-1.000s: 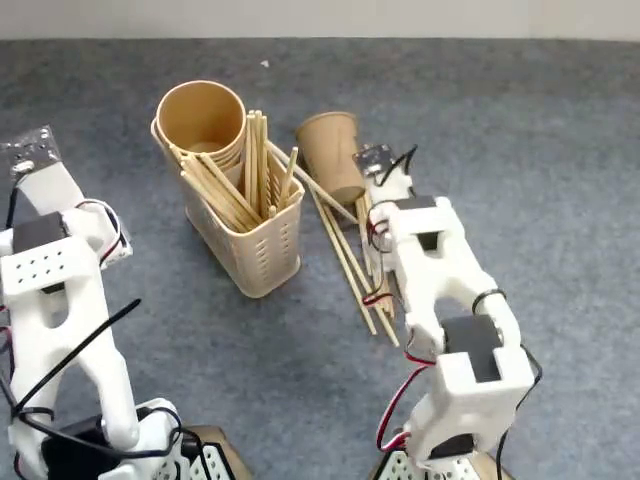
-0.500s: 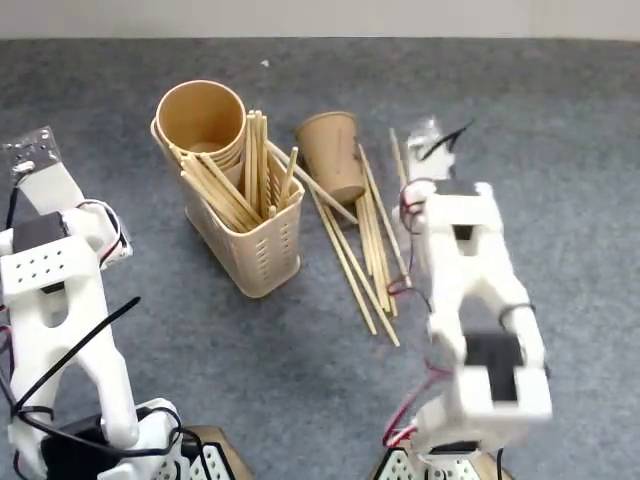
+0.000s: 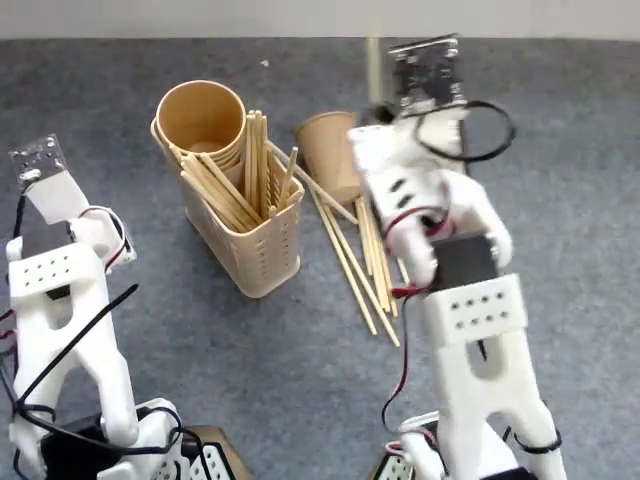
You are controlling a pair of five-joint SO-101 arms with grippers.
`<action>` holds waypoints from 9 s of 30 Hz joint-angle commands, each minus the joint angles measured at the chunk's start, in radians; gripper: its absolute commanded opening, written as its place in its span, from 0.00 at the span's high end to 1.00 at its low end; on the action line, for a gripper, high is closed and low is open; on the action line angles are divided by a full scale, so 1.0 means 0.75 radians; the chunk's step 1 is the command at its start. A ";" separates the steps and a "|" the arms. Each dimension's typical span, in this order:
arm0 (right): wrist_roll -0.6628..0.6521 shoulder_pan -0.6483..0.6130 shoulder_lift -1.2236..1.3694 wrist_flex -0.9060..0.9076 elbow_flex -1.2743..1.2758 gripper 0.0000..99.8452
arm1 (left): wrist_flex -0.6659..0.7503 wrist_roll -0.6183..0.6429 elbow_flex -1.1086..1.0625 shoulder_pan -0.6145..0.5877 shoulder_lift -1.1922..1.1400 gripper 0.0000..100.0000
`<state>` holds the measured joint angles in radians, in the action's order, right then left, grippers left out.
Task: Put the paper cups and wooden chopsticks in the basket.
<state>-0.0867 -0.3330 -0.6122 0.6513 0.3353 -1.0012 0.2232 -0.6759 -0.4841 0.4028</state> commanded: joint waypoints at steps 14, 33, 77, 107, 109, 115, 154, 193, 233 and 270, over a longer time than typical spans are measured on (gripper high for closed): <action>0.309 -0.400 -0.075 -0.598 0.388 0.99 | 0.061 0.014 -0.009 0.021 0.007 0.85; 0.115 -0.189 -0.259 0.226 -0.069 0.77 | 0.090 0.014 -0.013 0.024 0.005 0.85; -0.049 0.281 0.791 0.124 0.230 0.99 | 0.092 0.014 -0.048 0.071 0.011 0.85; 0.194 -0.547 -0.322 -0.787 0.549 0.89 | 0.137 0.014 -0.056 0.066 0.005 0.85; 0.198 -0.543 -0.322 -0.785 0.564 0.83 | 0.137 0.014 -0.056 0.066 0.005 0.85; 0.192 -0.539 -0.322 -0.783 0.562 0.79 | 0.137 0.014 -0.056 0.069 0.005 0.85; -0.291 0.142 0.783 -0.310 0.682 0.79 | 0.139 0.014 -0.081 0.089 0.013 0.85; -0.125 0.230 0.024 0.128 -0.087 0.99 | 0.139 0.014 -0.083 0.087 0.011 0.85; -0.233 0.275 0.768 -0.292 0.668 0.99 | 0.139 0.014 -0.085 0.089 0.015 0.85; 0.190 -0.553 -0.328 -1.063 0.512 0.99 | 0.200 0.010 -0.091 0.087 0.005 0.85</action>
<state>0.0483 -0.7165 -0.8454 0.0284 0.6329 -0.8846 0.2232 -0.7480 -0.4304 0.4028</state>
